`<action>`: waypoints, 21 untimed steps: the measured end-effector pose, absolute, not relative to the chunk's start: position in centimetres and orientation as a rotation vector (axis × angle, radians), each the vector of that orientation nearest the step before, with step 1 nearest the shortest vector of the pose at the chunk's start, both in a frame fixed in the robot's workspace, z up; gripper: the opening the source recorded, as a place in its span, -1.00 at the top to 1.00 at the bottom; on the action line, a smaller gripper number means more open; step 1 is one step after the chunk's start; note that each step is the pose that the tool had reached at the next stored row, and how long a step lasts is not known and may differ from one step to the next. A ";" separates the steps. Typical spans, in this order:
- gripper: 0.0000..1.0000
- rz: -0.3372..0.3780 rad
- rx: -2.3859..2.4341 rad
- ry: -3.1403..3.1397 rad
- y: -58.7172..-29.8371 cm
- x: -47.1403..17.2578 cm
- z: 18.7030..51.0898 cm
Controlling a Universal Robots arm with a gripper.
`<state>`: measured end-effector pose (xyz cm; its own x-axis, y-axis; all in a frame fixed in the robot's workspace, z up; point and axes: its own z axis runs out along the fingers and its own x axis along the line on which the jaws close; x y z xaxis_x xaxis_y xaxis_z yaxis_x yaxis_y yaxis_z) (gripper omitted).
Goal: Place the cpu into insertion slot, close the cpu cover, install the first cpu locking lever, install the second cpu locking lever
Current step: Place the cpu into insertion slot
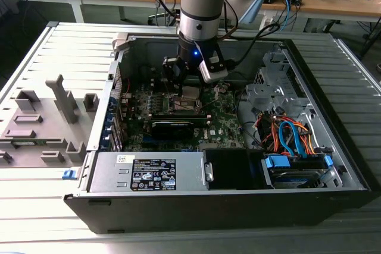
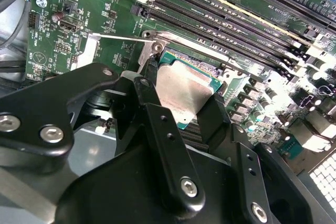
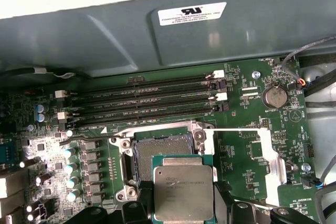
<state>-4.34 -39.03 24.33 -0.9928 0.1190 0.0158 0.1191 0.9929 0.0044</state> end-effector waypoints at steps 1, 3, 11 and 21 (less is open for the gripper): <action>-0.09 -0.008 -0.188 -3.120 -39.0 -4.3 24.3; -0.09 -0.008 -0.189 -3.120 -39.0 -4.3 24.3; -0.09 -0.008 -0.194 -3.120 -39.0 -4.3 24.3; -0.09 -0.008 -0.200 -3.120 -39.0 -4.3 24.2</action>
<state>-4.34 -39.03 24.22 -0.9917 0.1279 0.0158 0.1280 0.9918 0.0044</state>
